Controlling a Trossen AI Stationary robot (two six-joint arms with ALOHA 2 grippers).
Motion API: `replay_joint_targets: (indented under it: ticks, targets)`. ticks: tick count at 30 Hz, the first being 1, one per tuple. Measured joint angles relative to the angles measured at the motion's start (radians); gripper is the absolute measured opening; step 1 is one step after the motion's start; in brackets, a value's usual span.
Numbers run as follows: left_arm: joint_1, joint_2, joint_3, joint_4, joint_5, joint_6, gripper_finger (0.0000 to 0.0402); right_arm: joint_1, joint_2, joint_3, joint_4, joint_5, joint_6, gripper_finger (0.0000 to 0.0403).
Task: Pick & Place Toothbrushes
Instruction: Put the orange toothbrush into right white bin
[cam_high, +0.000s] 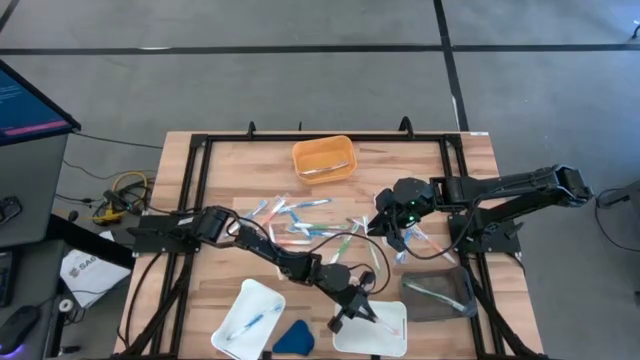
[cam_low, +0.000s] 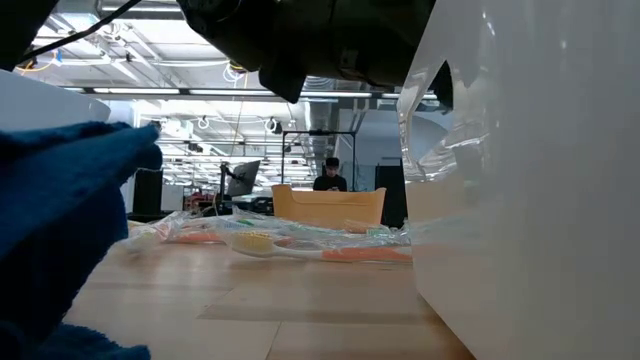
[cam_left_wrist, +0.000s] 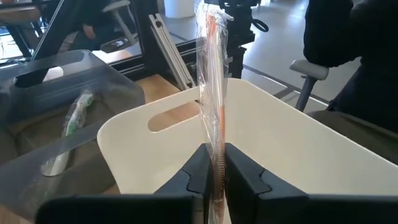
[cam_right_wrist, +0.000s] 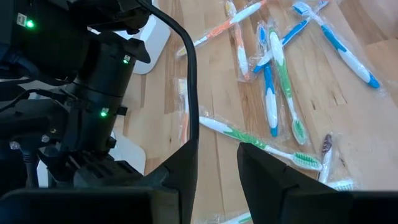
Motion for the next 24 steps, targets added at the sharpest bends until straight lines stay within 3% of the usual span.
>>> replay_joint_targets:
  ticks: [12,24]
  targets:
    - [0.000,0.000,0.001,-0.028,0.001,0.038,0.0030,0.000,0.000,0.000,-0.001,0.000,0.000,0.0107]
    - [0.000,-0.002,0.001,-0.033,-0.010,0.045,0.0106,0.000,0.000,0.000,-0.001,0.000,0.000,0.0107]
